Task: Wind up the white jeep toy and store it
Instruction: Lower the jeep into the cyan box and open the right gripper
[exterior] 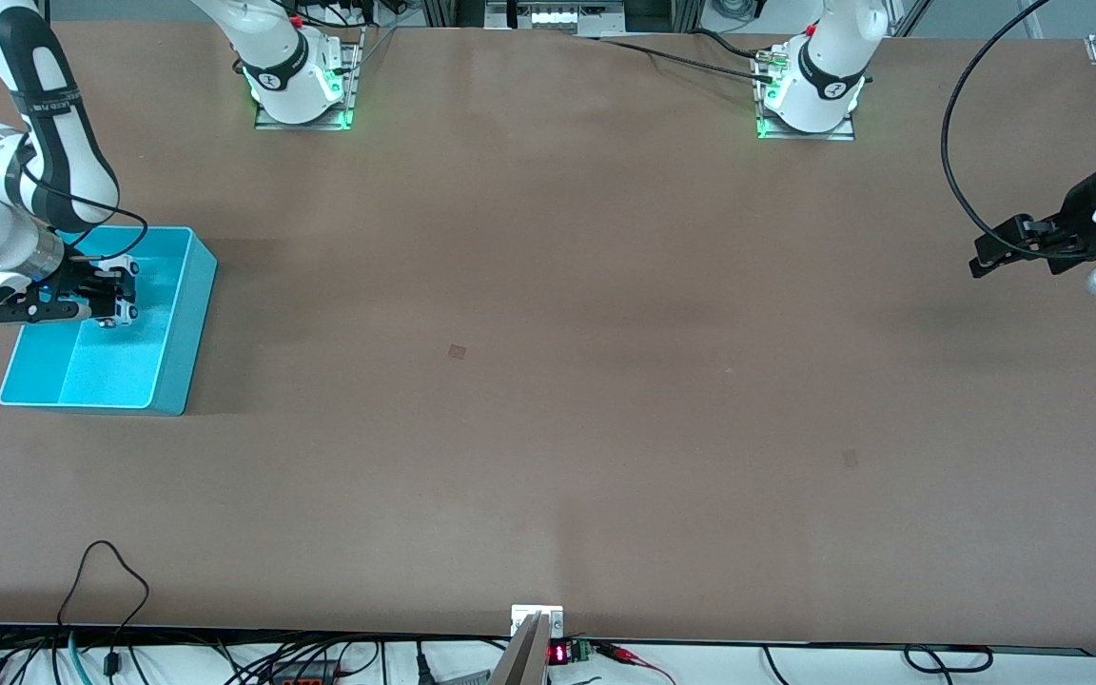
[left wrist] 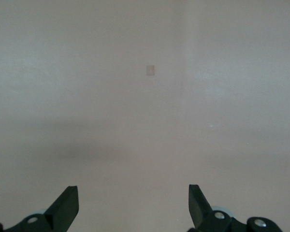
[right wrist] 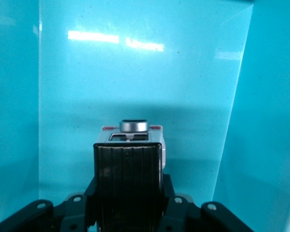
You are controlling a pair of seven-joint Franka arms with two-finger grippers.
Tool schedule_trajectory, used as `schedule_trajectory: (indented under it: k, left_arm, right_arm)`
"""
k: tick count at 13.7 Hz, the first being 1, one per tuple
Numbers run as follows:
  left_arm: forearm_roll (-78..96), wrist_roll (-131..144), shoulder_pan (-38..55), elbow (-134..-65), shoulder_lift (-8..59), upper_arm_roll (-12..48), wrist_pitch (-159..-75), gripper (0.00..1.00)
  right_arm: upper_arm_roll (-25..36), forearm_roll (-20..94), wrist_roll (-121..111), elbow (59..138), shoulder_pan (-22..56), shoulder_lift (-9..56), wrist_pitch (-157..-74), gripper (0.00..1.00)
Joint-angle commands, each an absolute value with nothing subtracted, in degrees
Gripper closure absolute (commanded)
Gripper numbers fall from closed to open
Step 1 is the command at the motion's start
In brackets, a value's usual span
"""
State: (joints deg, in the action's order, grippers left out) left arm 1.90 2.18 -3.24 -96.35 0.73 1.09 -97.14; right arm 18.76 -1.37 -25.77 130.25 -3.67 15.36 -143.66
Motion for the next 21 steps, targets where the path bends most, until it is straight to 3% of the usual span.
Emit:
schedule_trajectory:
  k: [1, 11, 14, 16, 17, 18, 21]
  left_arm:
    - [3.1, 1.6, -3.6, -96.1, 0.2, 1.1, -96.3, 0.0]
    - [3.2, 1.6, -3.6, -96.1, 0.2, 1.0, -96.3, 0.0]
    - [3.2, 1.6, -3.6, -96.1, 0.2, 1.1, -96.3, 0.0]
    - [3.2, 1.6, -3.6, -96.1, 0.2, 1.0, -96.3, 0.0]
    - [3.2, 1.6, -3.6, -96.1, 0.2, 1.1, -96.3, 0.0]
    - [3.2, 1.6, -3.6, -96.1, 0.2, 1.0, -96.3, 0.0]
    - [3.3, 1.6, -3.8, -96.1, 0.2, 0.9, -96.3, 0.0]
  right_arm:
    - [18.6, -2.6, -22.2, 131.3, -4.0, 16.4, -145.6, 1.0]
    - [18.5, -4.5, -22.1, 133.2, -4.9, 18.4, -147.2, 1.0]
    - [18.5, -4.5, -22.0, 133.2, -5.0, 19.0, -147.6, 0.96]
    - [18.5, -4.5, -22.0, 133.2, -4.9, 19.3, -147.7, 0.82]
    - [18.4, -4.5, -22.0, 133.2, -5.0, 19.3, -147.7, 0.6]
    - [18.4, -4.5, -22.0, 133.2, -5.0, 19.3, -147.7, 0.49]
    - [18.4, -4.5, -22.0, 133.2, -5.0, 19.6, -147.7, 0.27]
